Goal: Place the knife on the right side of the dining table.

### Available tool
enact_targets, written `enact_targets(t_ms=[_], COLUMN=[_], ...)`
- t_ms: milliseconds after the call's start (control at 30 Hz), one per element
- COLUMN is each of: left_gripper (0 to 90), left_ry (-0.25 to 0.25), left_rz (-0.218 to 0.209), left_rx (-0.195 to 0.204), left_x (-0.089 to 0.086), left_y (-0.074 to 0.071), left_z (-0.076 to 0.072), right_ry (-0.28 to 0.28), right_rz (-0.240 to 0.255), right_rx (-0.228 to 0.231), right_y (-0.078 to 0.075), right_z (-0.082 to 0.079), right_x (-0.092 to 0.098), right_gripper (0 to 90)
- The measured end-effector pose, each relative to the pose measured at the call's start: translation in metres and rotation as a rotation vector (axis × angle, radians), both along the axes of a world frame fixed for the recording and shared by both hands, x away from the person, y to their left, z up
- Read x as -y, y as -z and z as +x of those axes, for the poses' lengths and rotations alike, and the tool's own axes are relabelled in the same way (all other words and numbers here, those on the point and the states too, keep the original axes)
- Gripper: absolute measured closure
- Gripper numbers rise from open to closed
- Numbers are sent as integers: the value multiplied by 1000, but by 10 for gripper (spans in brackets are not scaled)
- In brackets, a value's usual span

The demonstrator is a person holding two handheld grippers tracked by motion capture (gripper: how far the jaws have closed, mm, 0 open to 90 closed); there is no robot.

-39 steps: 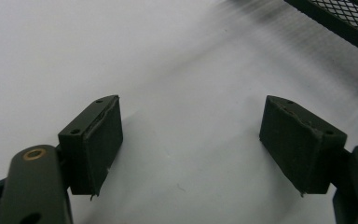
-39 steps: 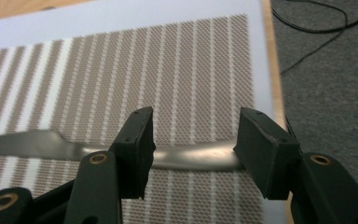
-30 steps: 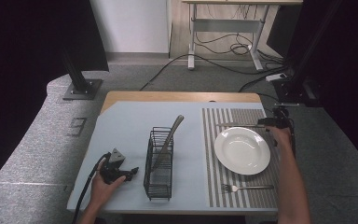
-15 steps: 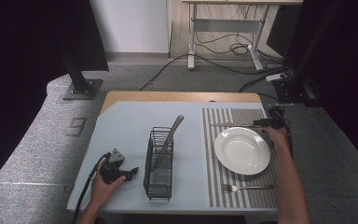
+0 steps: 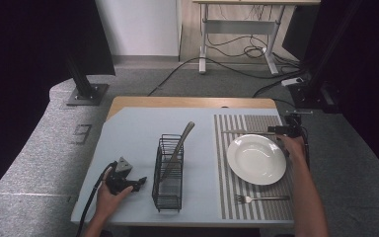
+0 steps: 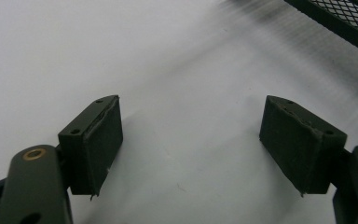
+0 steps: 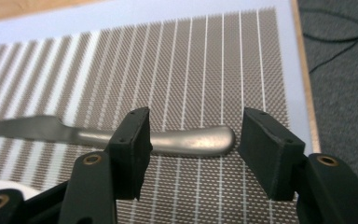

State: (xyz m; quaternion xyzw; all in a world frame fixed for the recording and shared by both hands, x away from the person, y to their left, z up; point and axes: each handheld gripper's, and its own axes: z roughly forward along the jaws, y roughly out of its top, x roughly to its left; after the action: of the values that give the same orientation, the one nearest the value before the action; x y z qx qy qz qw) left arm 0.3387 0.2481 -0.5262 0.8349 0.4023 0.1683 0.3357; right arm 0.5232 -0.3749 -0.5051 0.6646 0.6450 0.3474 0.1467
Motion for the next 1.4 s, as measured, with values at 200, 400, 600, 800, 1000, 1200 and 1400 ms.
enact_targets(t_ms=[200,400,600,800,1000,1200,1400], left_gripper=[205,206,206,206,206,206,206], left_ry=[0,0,0,-1,0,0,-1], left_rz=[0,1,1,0,1,1,2], left_rx=[1,1,1,1,2,2,3], left_x=[0,0,0,0,0,0,0], left_y=[0,0,0,0,0,0,0], left_z=[0,0,0,0,0,0,0], right_ry=[-37,-116,-180,-248,-320,-374,-396], right_rz=[15,10,34,52,53,98,85], right_rx=[82,143,191,246,285,298,301], right_y=[-23,-42,-51,-54,-54,-44,-39], right_z=[-14,-40,-66,-95,-127,-149,-159], right_x=[-15,-47,-69,-93,-118,-133,-142], right_gripper=[412,403,403,401,397,395,392])
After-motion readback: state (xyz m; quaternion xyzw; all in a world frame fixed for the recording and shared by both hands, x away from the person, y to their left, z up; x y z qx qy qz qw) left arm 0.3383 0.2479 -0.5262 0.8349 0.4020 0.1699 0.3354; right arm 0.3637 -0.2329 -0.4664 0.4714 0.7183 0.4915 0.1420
